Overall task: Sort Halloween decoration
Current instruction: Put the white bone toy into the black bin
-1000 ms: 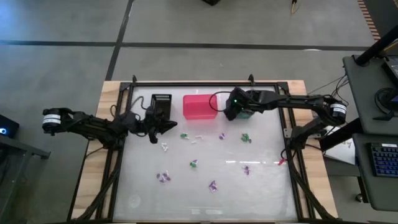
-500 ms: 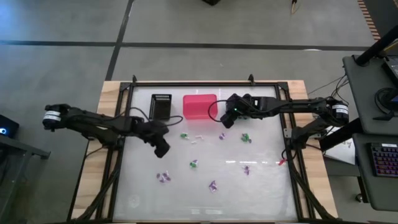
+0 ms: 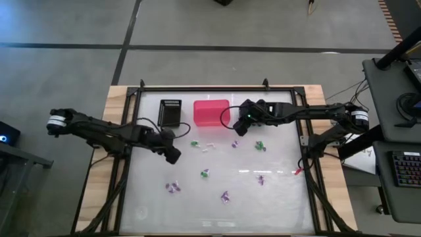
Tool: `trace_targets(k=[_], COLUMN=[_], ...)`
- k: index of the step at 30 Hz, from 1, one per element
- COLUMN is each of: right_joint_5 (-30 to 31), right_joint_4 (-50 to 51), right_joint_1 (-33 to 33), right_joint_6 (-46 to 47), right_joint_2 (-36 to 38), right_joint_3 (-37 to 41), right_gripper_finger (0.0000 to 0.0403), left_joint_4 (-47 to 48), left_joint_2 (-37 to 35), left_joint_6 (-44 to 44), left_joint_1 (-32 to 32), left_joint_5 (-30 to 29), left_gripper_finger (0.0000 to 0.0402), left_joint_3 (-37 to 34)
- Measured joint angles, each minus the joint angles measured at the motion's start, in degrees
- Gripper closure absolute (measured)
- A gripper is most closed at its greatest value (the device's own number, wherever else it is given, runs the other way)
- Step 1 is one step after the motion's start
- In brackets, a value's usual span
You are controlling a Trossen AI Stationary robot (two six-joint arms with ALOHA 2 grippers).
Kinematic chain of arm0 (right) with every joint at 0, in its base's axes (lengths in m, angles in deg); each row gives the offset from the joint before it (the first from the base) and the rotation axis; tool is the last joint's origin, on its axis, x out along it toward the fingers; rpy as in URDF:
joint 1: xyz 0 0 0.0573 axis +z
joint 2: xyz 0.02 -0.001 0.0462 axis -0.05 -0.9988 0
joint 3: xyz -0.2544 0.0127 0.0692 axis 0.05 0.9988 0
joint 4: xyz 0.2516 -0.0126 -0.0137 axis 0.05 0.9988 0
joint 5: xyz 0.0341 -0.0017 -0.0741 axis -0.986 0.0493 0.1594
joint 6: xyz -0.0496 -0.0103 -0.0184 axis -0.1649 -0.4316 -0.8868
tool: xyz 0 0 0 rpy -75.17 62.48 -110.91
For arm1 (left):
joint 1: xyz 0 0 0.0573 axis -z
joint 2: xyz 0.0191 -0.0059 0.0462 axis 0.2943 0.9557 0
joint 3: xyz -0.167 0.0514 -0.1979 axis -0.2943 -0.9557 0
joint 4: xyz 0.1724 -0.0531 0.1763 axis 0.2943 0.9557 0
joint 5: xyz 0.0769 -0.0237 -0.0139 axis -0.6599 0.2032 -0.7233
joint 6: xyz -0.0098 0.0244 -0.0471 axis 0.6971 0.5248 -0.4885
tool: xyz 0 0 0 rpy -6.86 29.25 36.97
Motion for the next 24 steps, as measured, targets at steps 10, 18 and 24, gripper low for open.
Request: trace_targets(k=[10,18,24], right_joint_5=[0.0,0.0,0.0], right_joint_4=[0.0,0.0,0.0], right_joint_1=[0.0,0.0,0.0], right_joint_6=[-0.1,-0.1,-0.1], right_joint_2=[0.0,0.0,0.0], right_joint_3=[0.0,0.0,0.0], right_gripper_finger=[0.0261,0.0257,0.0257], left_joint_4=[-1.3,3.3,3.3], left_joint_2=[11.5,18.7,21.1], left_joint_6=[-1.1,0.4,1.0], left_joint_1=[2.7,2.9,3.4], left_joint_5=[-1.2,-1.2,-1.5], left_gripper_finger=[0.0350,0.0349,0.0349], left_joint_3=[3.5,7.4,8.2])
